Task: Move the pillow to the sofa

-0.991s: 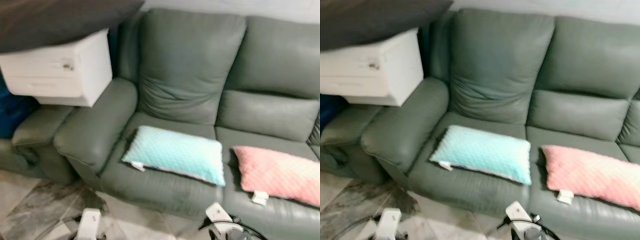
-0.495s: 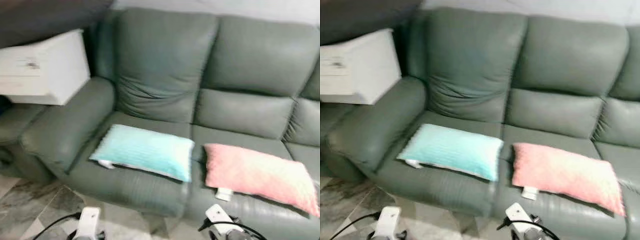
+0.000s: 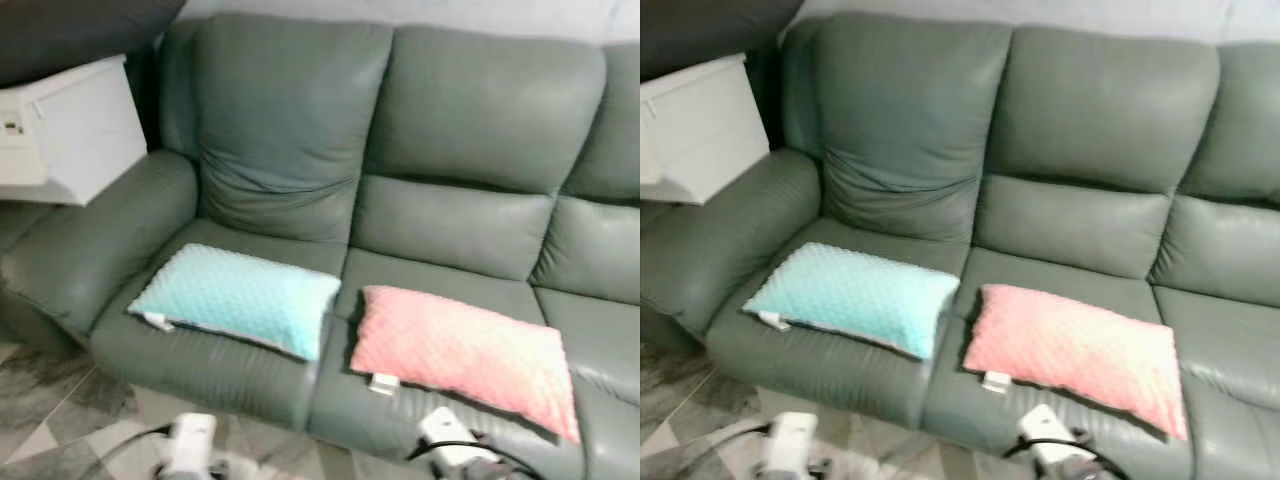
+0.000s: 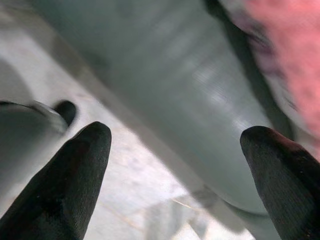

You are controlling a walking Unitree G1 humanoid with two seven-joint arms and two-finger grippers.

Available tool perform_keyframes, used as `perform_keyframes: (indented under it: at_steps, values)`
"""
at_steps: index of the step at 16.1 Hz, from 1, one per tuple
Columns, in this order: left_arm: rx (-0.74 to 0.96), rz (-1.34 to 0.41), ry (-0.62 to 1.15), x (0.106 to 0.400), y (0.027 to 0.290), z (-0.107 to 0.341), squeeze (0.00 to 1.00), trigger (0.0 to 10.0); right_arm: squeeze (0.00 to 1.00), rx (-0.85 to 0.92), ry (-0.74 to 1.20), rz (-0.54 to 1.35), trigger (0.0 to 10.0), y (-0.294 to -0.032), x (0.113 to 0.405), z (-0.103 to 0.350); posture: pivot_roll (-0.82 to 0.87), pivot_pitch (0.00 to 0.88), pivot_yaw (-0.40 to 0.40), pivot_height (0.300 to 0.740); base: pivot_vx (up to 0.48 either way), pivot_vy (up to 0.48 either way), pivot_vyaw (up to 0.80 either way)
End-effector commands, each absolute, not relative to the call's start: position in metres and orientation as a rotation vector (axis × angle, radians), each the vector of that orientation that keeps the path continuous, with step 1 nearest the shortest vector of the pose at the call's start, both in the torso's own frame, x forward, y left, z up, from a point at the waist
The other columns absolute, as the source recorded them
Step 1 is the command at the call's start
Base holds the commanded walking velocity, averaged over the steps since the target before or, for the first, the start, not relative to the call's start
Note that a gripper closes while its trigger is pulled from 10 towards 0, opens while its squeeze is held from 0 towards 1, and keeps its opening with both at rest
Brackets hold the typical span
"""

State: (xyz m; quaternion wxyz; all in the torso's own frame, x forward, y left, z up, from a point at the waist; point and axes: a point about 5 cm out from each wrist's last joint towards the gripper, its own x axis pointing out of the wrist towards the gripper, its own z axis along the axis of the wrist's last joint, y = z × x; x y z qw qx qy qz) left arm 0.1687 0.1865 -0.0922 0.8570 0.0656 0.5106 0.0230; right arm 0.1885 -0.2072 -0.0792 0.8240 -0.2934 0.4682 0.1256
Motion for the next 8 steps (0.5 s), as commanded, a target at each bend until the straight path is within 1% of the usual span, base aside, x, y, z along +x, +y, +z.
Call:
perform_keyframes:
  at_steps: [1,8]
  values:
    - [0.159,0.078,1.082,0.1663,0.2004,-0.0914,0.0,10.0,0.0,-0.61,0.984,0.289,10.0,-0.1981,0.192,-0.079,-0.11,0.0,-0.033,0.74,0.0,0.0,0.0]
    - [0.146,0.096,1.094,0.1649,0.2007,-0.0921,0.0,10.0,0.0,-0.616,0.993,0.295,10.0,-0.1975,0.1914,-0.0795,-0.11,0.0,-0.033,0.74,0.0,0.0,-0.64]
